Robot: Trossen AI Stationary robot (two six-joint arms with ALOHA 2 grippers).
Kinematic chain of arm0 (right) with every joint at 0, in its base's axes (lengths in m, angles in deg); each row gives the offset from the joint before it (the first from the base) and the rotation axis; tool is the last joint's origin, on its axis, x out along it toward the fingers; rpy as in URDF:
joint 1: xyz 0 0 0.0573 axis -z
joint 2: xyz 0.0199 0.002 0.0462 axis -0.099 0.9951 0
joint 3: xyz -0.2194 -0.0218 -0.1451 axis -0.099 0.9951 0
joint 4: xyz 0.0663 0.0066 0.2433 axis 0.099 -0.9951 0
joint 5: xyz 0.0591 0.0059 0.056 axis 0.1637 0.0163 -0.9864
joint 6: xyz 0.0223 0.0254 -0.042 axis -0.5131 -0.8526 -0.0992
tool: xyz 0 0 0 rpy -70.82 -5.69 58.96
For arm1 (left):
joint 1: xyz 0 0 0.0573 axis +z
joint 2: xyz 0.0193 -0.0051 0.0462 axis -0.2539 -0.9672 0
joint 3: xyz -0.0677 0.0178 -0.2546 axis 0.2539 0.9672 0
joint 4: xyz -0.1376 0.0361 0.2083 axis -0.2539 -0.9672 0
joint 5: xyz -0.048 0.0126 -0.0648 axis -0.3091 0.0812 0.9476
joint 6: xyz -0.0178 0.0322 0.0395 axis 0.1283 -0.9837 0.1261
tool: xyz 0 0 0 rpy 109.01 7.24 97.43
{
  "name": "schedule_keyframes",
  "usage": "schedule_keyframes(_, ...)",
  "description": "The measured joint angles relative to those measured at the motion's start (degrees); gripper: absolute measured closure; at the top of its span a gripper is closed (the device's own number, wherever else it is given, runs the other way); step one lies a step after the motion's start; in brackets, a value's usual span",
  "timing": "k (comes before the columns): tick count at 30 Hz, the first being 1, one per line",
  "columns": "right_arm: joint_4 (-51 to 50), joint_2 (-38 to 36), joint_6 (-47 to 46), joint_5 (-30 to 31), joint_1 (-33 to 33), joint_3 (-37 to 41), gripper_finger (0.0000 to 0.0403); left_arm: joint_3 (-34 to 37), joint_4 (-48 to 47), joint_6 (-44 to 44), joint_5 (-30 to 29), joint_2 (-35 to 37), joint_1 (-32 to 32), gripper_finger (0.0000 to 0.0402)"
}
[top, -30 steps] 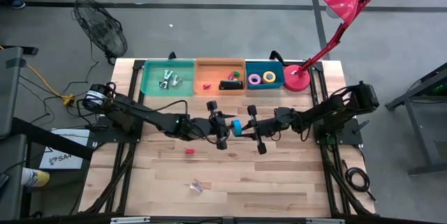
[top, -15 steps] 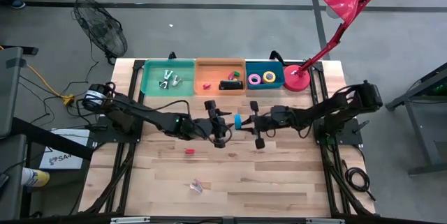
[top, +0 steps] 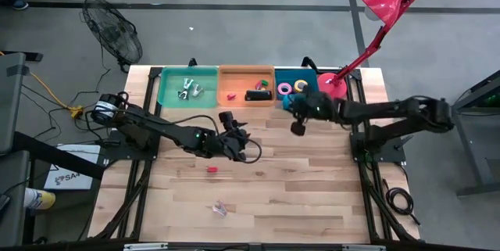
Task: Pick and place Stapler, Stapler remover, tape
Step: Put the blue tape into the blue bin
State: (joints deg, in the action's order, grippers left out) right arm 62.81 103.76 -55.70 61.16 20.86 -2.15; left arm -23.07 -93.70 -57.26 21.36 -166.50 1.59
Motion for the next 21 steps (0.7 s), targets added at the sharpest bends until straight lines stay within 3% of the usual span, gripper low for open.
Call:
schedule_keyframes(6,-18.59,0.48,1.77,-3.23,8.92,-9.05,0.0373,0.00,-9.31,9.82,-0.66,-0.02,0.00,0.0208)
schedule_keyframes(11,-28.52,4.08,5.04,-6.49,14.75,-17.74,0.0373,0.00,-14.42,17.08,-0.57,-0.07,0.00,0.0208)
schedule_keyframes(21,-48.55,17.41,6.76,-8.26,26.42,-33.53,0.0373,0.00,-18.08,20.95,0.07,-0.11,0.00,0.0208)
